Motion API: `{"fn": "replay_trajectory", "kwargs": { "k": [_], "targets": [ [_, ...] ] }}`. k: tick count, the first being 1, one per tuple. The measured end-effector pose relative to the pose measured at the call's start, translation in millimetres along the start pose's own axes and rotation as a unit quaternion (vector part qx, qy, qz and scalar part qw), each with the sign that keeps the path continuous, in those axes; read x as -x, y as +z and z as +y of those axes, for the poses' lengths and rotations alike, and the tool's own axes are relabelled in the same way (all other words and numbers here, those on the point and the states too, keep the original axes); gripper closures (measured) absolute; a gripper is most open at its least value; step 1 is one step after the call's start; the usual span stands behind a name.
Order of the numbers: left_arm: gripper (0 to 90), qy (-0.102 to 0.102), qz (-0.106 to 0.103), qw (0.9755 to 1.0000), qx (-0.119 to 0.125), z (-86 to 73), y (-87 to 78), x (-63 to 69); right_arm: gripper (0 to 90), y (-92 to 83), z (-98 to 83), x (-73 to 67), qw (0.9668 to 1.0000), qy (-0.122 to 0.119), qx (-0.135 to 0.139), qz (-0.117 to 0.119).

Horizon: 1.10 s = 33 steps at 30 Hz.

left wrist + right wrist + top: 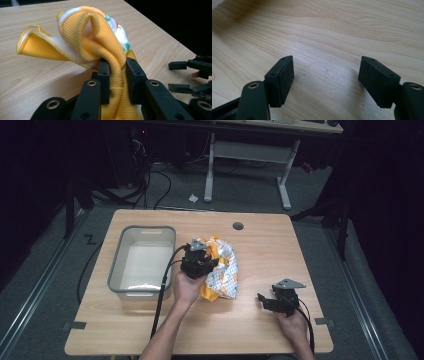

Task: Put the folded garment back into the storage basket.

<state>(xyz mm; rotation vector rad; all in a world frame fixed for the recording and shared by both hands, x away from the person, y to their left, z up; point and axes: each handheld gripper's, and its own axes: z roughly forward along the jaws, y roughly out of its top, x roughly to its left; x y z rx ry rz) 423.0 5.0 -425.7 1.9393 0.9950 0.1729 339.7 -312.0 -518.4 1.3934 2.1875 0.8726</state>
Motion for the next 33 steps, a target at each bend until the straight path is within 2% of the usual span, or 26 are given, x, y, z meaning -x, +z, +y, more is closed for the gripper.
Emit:
{"fn": "replay_trajectory", "kwargs": {
  "k": [15,20,28,33],
  "targets": [
    [75.7,-0.004,-0.007,0.9999,0.009,4.8,-25.8,-3.8,28.8,-0.2,-0.1,0.0,1.0000,0.000,0.000,0.001],
    [75.6,-0.006,-0.010,0.9996,0.026,10.5,-40.0,-6.5,28.8,-0.1,0.0,0.2,1.0000,-0.002,0.000,0.001],
    [75.6,-0.010,-0.008,0.9995,0.028,13.1,-57.2,-18.9,28.8,-0.2,-0.1,0.0,1.0000,0.000,0.000,0.001],
    [75.6,-0.020,-0.008,0.9992,0.033,12.7,-67.7,-28.3,28.8,-0.2,-0.1,0.0,1.0000,0.000,0.000,0.001]
  ]
}}
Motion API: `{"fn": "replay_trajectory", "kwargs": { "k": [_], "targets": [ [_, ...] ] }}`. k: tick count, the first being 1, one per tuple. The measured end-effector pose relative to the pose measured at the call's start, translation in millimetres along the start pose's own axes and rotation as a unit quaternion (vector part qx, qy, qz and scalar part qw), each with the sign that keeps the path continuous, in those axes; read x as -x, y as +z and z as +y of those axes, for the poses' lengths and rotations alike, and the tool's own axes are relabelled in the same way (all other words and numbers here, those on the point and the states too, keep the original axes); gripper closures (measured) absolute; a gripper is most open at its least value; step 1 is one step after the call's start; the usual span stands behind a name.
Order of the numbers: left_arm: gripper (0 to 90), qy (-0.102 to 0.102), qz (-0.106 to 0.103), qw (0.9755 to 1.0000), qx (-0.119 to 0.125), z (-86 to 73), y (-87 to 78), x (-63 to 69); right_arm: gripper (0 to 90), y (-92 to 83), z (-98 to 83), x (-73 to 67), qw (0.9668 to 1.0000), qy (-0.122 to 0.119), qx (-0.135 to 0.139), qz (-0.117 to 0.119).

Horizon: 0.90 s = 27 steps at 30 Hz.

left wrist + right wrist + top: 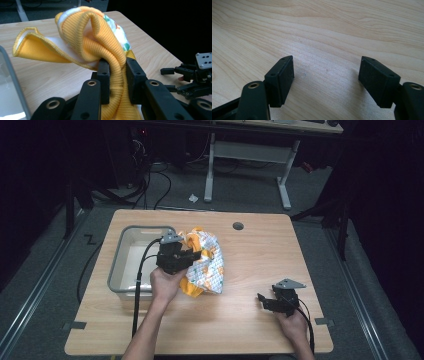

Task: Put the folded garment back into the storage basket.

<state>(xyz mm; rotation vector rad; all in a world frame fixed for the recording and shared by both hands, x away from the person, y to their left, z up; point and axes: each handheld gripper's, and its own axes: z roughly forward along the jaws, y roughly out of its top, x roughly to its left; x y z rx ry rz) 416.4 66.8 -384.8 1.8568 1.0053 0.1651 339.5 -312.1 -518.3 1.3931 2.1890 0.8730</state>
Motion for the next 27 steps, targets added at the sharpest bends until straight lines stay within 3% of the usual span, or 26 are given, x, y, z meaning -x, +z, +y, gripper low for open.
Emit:
{"fn": "replay_trajectory", "kwargs": {
  "k": [17,27],
  "targets": [
    [75.7,-0.001,0.011,0.9998,0.013,12.4,-23.8,-15.5,28.8,0.0,0.0,-0.1,1.0000,0.000,0.000,0.000],
    [75.7,-0.012,0.016,0.9995,0.025,12.8,-37.4,-28.3,28.8,0.0,0.0,0.0,1.0000,0.000,0.000,0.000]
  ]
}}
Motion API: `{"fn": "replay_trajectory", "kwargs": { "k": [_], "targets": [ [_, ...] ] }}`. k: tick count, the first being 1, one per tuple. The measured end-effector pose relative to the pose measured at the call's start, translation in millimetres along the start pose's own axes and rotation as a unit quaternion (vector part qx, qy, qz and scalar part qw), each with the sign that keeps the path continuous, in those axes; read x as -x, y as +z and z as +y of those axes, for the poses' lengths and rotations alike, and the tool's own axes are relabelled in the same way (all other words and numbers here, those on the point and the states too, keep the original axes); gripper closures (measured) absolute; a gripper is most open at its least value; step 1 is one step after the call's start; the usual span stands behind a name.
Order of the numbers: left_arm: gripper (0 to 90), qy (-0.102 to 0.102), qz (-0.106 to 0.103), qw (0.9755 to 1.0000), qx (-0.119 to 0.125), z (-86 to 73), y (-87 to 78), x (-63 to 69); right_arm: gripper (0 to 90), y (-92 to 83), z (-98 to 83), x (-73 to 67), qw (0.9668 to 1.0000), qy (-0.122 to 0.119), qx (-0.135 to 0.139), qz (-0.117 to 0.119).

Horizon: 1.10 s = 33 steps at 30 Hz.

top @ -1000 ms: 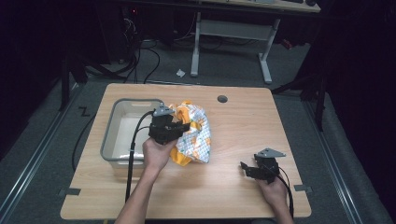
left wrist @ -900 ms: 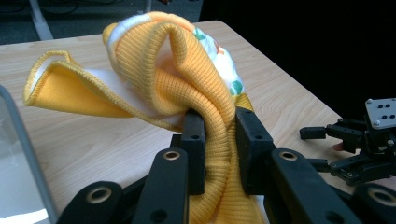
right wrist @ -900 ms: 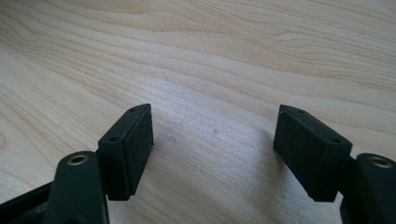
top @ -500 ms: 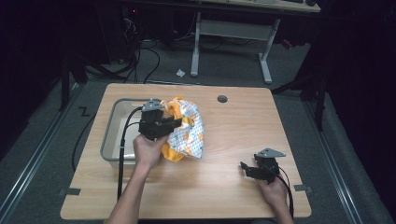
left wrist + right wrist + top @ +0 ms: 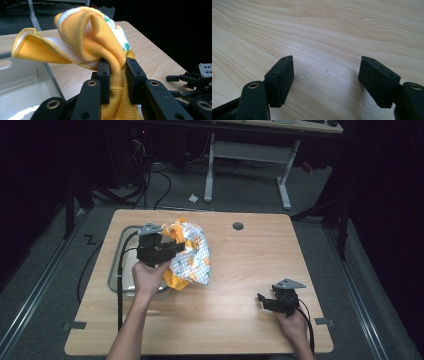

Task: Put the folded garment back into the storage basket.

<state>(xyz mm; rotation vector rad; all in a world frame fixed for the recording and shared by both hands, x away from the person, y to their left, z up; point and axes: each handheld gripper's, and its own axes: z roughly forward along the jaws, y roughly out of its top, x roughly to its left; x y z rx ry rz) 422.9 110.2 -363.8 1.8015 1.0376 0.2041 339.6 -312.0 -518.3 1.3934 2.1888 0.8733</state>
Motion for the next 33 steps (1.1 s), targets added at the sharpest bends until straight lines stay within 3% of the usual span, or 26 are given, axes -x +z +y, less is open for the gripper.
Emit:
{"fn": "replay_trajectory", "kwargs": {
  "k": [17,33],
  "targets": [
    [75.7,-0.011,0.019,0.9997,0.013,4.1,-22.3,-22.5,28.8,0.2,0.1,0.0,1.0000,0.001,0.000,-0.001],
    [75.6,-0.018,0.048,0.9986,-0.005,1.5,-33.0,-40.8,28.8,0.2,0.1,0.0,1.0000,0.001,0.000,-0.001]
  ]
}}
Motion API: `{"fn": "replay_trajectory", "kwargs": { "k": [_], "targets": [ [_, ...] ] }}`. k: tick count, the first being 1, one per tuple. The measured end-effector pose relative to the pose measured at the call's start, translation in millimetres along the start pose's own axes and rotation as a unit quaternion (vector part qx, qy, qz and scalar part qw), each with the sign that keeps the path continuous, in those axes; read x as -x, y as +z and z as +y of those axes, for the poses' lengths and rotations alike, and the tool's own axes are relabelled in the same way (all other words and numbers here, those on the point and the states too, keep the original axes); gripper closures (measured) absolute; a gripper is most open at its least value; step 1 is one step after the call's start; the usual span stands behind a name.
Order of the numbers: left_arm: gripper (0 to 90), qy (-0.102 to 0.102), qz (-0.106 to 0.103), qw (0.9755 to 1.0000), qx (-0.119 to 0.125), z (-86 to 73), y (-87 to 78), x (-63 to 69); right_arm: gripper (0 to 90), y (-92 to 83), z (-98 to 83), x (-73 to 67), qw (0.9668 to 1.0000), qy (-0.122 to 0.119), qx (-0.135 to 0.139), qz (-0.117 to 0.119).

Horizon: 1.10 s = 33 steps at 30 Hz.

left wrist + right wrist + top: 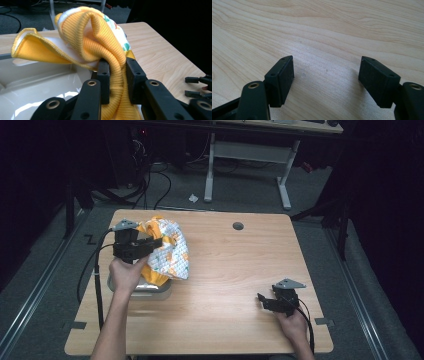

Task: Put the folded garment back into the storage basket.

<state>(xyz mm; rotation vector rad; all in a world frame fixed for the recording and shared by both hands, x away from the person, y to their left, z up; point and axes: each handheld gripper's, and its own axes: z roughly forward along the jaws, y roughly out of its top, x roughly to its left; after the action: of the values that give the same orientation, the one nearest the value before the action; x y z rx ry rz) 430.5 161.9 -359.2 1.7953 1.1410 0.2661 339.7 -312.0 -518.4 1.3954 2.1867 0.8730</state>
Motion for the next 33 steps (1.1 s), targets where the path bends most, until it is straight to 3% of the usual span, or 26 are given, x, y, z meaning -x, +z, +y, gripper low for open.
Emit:
{"fn": "replay_trajectory", "kwargs": {
  "k": [16,20,22,24,33],
  "targets": [
    [75.6,-0.016,0.012,0.9997,-0.017,-7.8,-1.0,-21.2,28.8,0.0,0.0,0.0,1.0000,0.000,0.000,0.000],
    [75.6,-0.016,0.021,0.9993,-0.026,-9.1,1.3,-24.5,28.8,0.0,0.0,0.0,1.0000,0.000,0.000,0.000],
    [75.6,-0.004,0.038,0.9984,-0.042,-10.6,5.9,-25.4,28.8,0.0,0.0,0.0,1.0000,0.000,0.000,0.000],
    [75.6,-0.002,0.040,0.9982,-0.044,-11.2,7.3,-26.2,28.8,0.0,0.0,0.0,1.0000,0.000,0.000,0.000],
    [75.7,-0.017,0.048,0.9969,-0.059,-16.3,16.0,-43.2,28.8,0.0,0.0,0.0,1.0000,0.000,0.000,0.000]
  ]
}}
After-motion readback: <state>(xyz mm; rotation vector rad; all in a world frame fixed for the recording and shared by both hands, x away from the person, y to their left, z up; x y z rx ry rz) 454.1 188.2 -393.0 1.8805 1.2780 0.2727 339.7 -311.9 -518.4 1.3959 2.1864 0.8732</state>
